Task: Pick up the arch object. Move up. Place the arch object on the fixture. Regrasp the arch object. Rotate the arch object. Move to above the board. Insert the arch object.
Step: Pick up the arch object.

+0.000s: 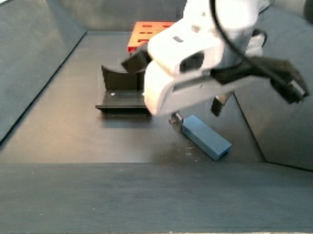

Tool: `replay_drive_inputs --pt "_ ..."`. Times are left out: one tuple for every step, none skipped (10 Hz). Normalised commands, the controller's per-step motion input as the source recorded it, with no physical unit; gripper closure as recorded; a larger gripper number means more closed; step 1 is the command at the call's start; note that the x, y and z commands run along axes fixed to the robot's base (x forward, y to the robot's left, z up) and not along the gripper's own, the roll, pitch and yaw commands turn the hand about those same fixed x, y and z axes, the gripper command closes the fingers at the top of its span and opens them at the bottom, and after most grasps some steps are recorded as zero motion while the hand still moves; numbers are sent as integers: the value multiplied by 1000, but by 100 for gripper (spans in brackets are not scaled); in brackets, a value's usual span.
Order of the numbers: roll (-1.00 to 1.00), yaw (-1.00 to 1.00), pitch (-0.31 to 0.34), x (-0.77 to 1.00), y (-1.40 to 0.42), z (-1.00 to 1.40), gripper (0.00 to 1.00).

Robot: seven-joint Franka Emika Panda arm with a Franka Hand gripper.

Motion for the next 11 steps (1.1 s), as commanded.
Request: replay_drive_inputs --pt "0 80 0 69 0 -423 0" --pt "0 66 0 57 0 -306 0" --pt "0 0 0 0 0 -120 0" --pt "-4 0 -23 0 0 0 0" --pt "104 71 -54 -80 -114 0 0" --pt "0 0 0 0 0 0 100" --pt "0 0 0 0 0 0 100" --pt "0 0 0 0 0 0 100" --pt "0 0 0 0 0 0 100" --pt "0 0 0 0 0 0 100" --pt "0 0 0 0 0 0 100"
